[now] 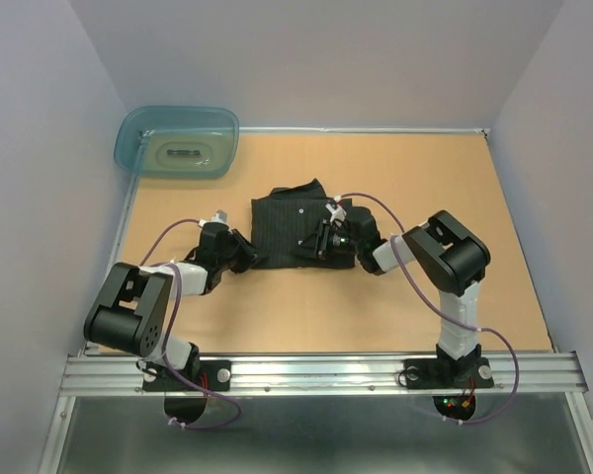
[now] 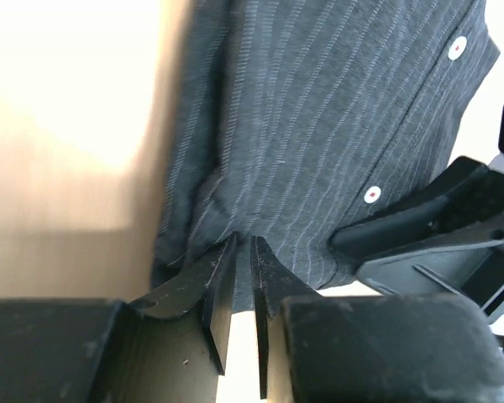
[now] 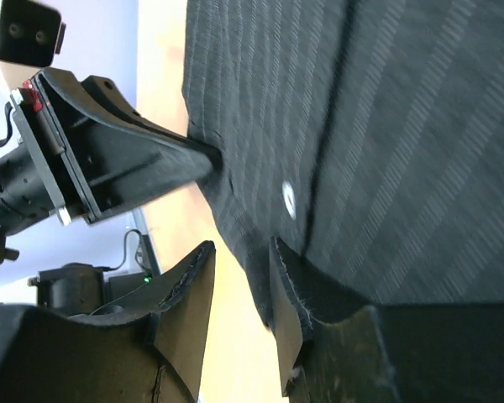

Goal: Fold and stack the long sleeve shirts
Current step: Fold the shirt

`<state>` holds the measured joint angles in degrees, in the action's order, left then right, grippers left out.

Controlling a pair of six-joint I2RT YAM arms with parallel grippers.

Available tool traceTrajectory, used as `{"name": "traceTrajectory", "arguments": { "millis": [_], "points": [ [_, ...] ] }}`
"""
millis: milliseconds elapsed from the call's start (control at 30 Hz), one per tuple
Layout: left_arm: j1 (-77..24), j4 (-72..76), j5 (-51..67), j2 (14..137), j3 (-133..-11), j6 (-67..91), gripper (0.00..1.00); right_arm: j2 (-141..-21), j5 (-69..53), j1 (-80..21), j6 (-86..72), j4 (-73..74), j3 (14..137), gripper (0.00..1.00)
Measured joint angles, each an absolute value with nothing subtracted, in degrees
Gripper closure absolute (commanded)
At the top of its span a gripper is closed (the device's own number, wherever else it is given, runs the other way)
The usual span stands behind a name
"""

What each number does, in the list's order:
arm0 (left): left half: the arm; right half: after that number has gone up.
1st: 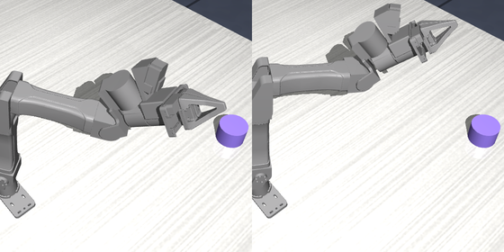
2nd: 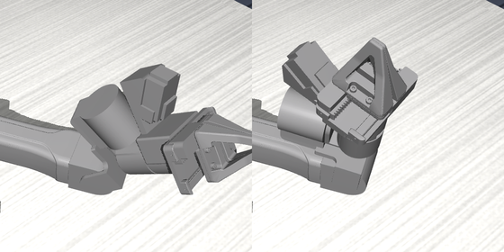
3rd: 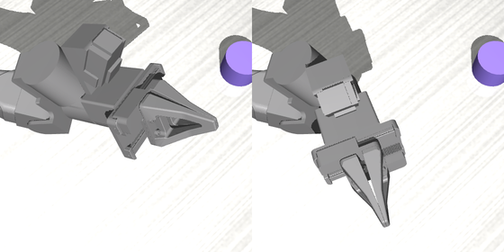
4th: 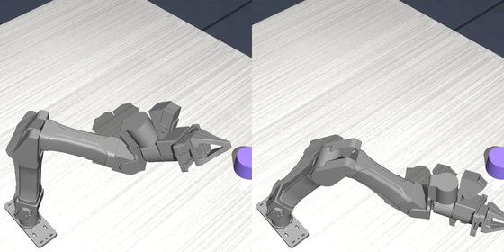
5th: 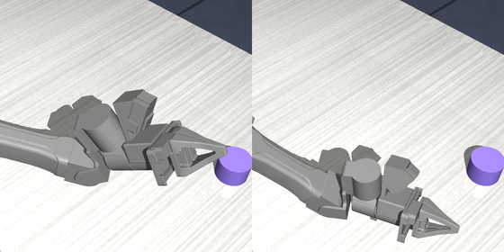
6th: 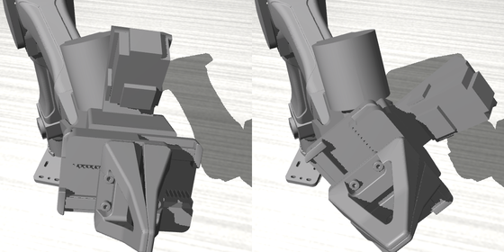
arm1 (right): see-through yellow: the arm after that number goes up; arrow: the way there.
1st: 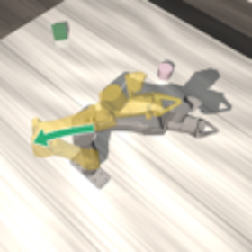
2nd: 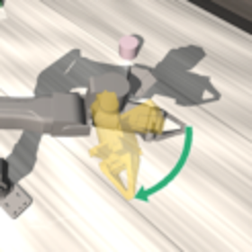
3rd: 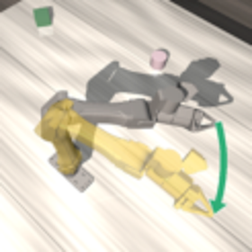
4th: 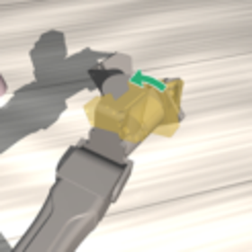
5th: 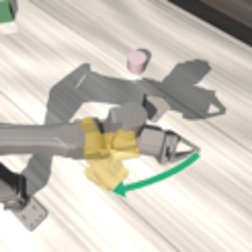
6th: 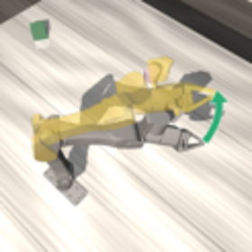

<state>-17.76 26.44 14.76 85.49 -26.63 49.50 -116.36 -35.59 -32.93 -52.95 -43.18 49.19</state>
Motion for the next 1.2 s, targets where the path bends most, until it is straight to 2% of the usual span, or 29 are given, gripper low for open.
{"name": "traceTrajectory", "arguments": {
  "millis": [133,233,300,333,367,467,633,800,967,1200],
  "points": [
    [-15.6,26.8,15.1,81.2,-22.8,50.0,0.72,-112.9,-35.6,-31.7,-52.3,-43.7,45.7,0.61],
    [-15.1,22.7,13.8,76.0,-22.0,48.9,0.67,-104.6,-34.0,-29.6,-48.0,-35.6,45.0,0.58],
    [-15.1,20.3,12.7,72.4,-22.1,47.4,0.58,-98.8,-31.0,-29.0,-43.7,-28.4,45.7,0.54],
    [-15.0,17.9,11.7,70.0,-23.1,46.1,0.47,-97.1,-29.2,-28.7,-41.4,-25.8,46.4,0.5],
    [-15.0,16.5,11.0,68.5,-24.3,44.0,0.42,-94.6,-26.4,-28.4,-38.8,-21.6,48.2,0.44],
    [-15.0,13.1,9.0,67.5,-30.0,39.6,0.33,-91.8,-19.4,-28.2,-32.1,-13.2,53.6,0.41],
    [-15.5,10.2,6.3,74.0,-41.3,33.4,0.33,-93.2,-10.3,-28.2,-23.8,-3.4,58.8,0.43],
    [-16.8,7.2,4.6,85.6,-47.5,30.8,0.38,-97.6,-6.3,-28.6,-19.8,3.0,59.0,0.44],
    [-18.4,2.8,3.5,96.0,-50.7,29.4,0.39,-99.6,-5.5,-31.5,-19.8,6.8,57.1,0.45],
    [-19.2,-0.1,0.7,101.6,-58.3,26.8,0.39,-98.7,-5.9,-39.9,-25.8,7.4,55.2,0.45]
  ]
}}
